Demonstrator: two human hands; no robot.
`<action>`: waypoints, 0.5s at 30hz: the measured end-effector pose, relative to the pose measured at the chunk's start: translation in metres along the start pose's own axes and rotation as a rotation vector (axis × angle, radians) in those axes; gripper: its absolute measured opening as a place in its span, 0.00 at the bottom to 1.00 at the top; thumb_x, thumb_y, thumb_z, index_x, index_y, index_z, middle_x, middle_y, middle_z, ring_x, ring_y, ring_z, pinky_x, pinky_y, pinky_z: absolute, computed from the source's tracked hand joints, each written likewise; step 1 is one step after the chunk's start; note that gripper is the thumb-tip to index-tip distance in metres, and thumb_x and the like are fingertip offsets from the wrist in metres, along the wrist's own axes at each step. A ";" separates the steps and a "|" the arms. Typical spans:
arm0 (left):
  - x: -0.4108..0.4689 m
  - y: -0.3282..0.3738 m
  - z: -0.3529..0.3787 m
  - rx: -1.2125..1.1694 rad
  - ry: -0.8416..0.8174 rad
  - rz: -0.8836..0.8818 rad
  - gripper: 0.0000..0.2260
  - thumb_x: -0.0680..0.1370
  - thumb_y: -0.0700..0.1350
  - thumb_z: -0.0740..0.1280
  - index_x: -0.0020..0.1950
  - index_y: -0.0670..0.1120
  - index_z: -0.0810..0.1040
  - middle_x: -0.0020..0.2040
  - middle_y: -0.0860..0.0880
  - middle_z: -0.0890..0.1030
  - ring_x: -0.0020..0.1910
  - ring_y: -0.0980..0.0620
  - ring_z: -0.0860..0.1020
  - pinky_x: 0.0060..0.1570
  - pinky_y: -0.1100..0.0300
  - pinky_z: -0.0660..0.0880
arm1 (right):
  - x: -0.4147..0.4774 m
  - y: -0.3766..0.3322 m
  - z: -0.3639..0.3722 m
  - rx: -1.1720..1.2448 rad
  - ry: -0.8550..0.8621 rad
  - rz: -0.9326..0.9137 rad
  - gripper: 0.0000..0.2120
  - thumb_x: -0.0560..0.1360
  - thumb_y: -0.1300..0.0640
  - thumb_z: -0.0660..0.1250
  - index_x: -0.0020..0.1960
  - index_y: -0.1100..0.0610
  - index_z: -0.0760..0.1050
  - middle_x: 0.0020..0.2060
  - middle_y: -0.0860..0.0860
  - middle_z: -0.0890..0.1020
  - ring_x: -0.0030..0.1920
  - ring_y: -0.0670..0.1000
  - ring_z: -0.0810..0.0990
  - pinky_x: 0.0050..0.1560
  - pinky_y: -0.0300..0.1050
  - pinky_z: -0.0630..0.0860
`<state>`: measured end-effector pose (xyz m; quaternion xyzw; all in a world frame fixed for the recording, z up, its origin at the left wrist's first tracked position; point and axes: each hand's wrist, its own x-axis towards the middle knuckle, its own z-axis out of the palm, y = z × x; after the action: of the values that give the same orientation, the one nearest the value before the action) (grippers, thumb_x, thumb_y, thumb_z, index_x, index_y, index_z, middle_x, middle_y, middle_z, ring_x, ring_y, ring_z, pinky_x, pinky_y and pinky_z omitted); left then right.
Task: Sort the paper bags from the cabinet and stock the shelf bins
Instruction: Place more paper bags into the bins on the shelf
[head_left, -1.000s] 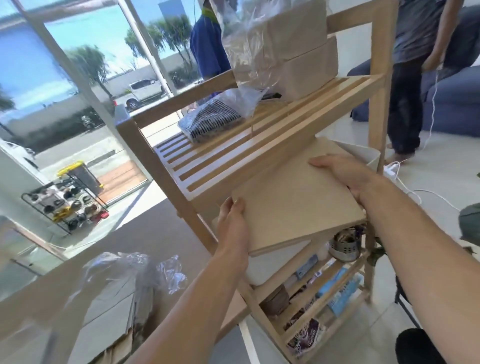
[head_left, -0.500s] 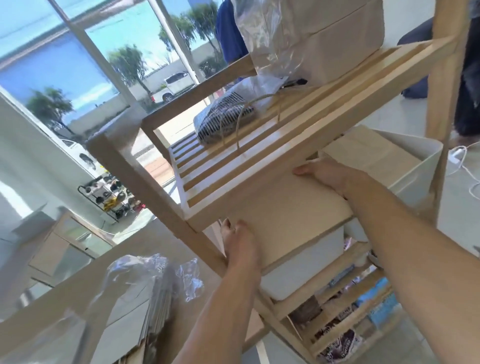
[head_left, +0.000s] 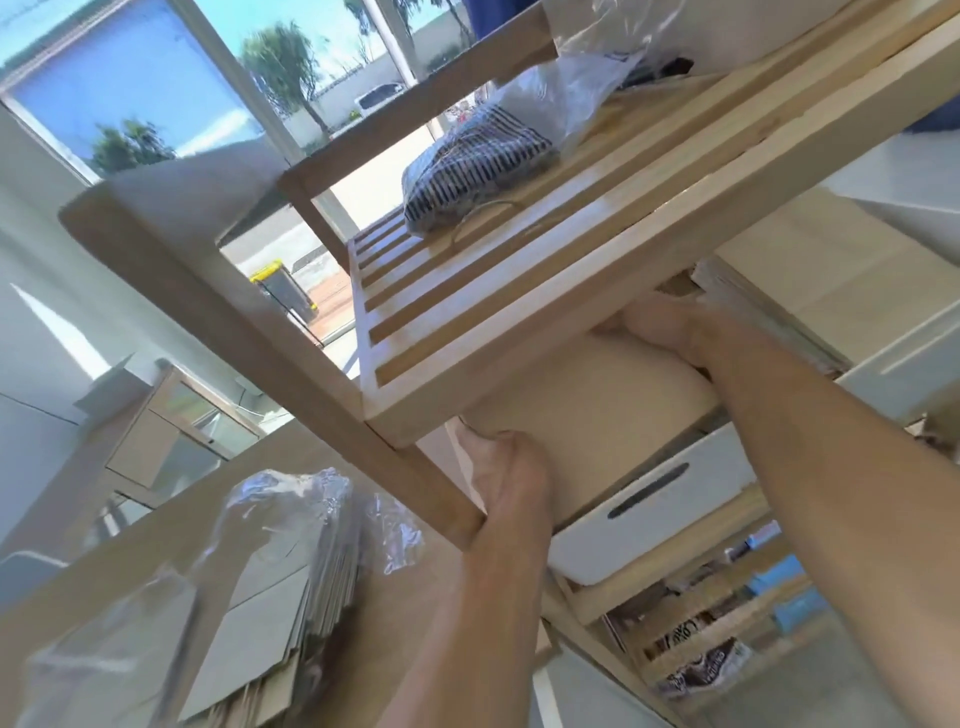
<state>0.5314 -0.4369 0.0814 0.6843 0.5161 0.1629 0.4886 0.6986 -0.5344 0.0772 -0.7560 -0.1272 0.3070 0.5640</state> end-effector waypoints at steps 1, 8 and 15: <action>0.002 -0.002 0.003 0.012 -0.006 0.000 0.25 0.80 0.43 0.51 0.77 0.57 0.55 0.55 0.45 0.76 0.53 0.42 0.74 0.51 0.53 0.67 | 0.000 0.001 0.001 0.013 0.010 0.005 0.18 0.72 0.50 0.68 0.59 0.56 0.78 0.52 0.56 0.84 0.50 0.56 0.83 0.55 0.54 0.78; 0.004 -0.006 0.006 0.207 -0.107 0.045 0.33 0.78 0.40 0.55 0.79 0.55 0.43 0.65 0.41 0.74 0.59 0.40 0.75 0.54 0.51 0.71 | -0.008 0.006 0.005 -0.393 -0.036 0.097 0.19 0.74 0.53 0.61 0.62 0.59 0.70 0.58 0.54 0.79 0.54 0.56 0.79 0.62 0.52 0.74; -0.002 -0.021 0.011 0.423 -0.145 0.182 0.39 0.76 0.38 0.63 0.79 0.44 0.40 0.80 0.45 0.44 0.78 0.45 0.48 0.76 0.51 0.52 | -0.022 0.013 0.032 -0.741 0.125 0.121 0.22 0.76 0.59 0.63 0.69 0.61 0.66 0.66 0.61 0.72 0.66 0.62 0.72 0.62 0.54 0.70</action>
<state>0.5271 -0.4444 0.0588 0.8249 0.4386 0.0450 0.3537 0.6596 -0.5256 0.0662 -0.9321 -0.1500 0.2261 0.2399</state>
